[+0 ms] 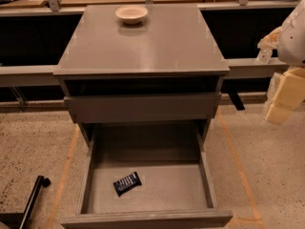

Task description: Pick rxbar blueberry from middle drawer and place on counter

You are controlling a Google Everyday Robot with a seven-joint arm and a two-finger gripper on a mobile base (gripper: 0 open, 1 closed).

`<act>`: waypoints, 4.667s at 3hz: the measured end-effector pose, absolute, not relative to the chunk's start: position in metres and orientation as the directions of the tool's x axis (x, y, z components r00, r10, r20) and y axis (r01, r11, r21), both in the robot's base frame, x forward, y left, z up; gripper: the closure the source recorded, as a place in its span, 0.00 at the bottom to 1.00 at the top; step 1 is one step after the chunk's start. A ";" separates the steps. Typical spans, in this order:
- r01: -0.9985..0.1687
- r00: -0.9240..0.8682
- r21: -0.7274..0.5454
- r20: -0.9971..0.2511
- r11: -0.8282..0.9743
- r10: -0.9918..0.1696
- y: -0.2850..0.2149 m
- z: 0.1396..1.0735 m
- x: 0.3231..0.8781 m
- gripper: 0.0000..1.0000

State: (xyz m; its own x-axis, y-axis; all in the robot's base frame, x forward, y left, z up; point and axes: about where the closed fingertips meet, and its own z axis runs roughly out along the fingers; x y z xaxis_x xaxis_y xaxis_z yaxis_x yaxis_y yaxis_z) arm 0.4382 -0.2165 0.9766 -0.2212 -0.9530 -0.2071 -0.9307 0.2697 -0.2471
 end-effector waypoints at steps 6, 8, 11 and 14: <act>-0.969 -0.114 -0.173 -0.311 0.175 -0.943 -0.162 0.844 0.480 0.00; -0.995 -0.065 -0.044 -0.448 0.095 -0.892 -0.105 0.760 0.500 0.00; -0.997 -0.081 0.038 -0.539 0.072 -0.839 -0.031 0.658 0.539 0.00; -0.994 -0.049 0.105 -0.517 -0.006 -0.855 0.011 0.524 0.563 0.00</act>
Offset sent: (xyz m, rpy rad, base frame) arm 0.0202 0.0181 -0.0576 0.0763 0.0186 0.0909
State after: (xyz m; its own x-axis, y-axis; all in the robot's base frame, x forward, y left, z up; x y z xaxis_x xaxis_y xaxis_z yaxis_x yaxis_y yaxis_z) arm 0.5629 0.0107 0.5237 -0.0495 -0.8545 -0.5171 -0.9944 -0.0062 0.1055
